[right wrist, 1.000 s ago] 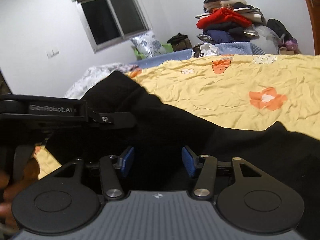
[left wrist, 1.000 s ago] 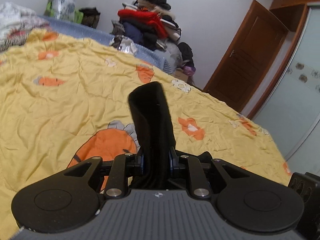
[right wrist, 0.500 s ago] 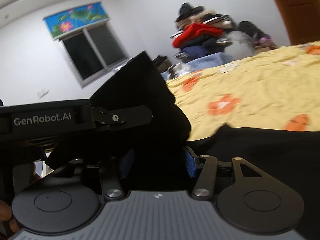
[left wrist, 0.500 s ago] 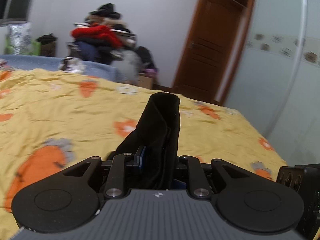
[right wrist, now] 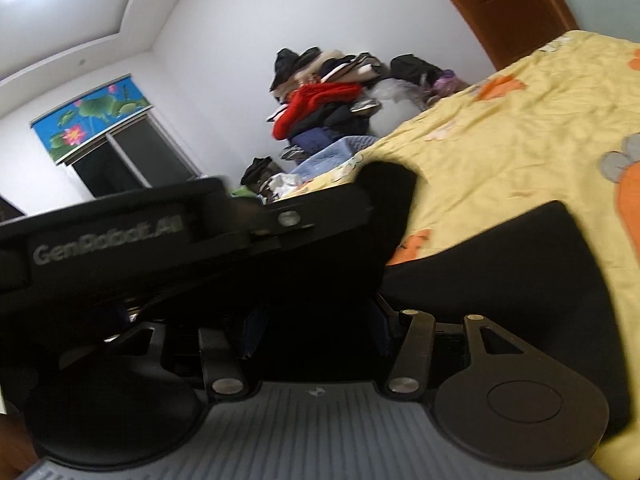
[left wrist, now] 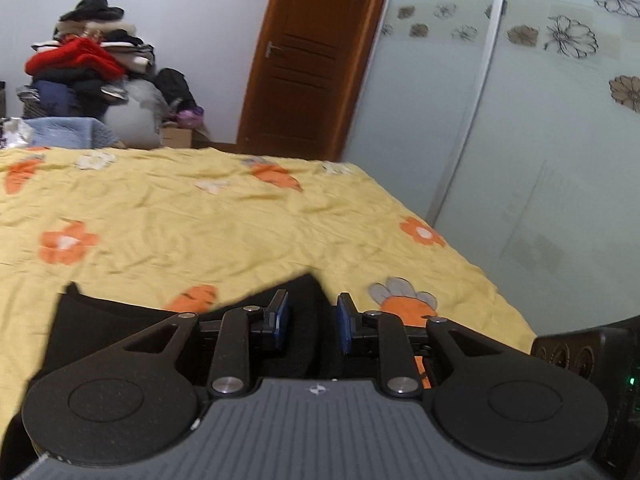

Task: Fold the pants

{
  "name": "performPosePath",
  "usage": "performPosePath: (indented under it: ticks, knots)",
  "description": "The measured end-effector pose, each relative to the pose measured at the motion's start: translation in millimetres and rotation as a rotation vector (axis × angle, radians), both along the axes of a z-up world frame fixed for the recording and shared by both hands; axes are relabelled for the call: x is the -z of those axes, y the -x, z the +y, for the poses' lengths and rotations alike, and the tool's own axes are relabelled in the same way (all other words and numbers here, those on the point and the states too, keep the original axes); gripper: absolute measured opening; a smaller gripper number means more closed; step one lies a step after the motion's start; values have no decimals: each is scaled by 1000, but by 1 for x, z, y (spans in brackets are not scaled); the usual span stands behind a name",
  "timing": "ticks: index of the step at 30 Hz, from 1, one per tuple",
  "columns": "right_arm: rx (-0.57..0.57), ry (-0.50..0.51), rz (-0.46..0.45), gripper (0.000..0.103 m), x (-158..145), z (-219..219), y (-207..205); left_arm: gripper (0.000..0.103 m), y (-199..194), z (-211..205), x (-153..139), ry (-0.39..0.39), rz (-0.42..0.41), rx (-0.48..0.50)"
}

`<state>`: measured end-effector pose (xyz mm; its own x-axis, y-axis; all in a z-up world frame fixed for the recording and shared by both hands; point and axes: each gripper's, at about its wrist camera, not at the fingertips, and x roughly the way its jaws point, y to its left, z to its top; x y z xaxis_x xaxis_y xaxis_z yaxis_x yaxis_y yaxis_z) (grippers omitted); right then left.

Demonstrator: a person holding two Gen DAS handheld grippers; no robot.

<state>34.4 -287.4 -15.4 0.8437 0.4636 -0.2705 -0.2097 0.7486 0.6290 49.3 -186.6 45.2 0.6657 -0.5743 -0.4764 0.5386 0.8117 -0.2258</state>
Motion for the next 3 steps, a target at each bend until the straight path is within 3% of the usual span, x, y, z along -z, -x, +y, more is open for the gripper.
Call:
performPosePath:
  ticks: [3]
  knots:
    - [36, -38, 30, 52, 10, -17, 2, 27, -9, -18, 12, 15, 46, 38]
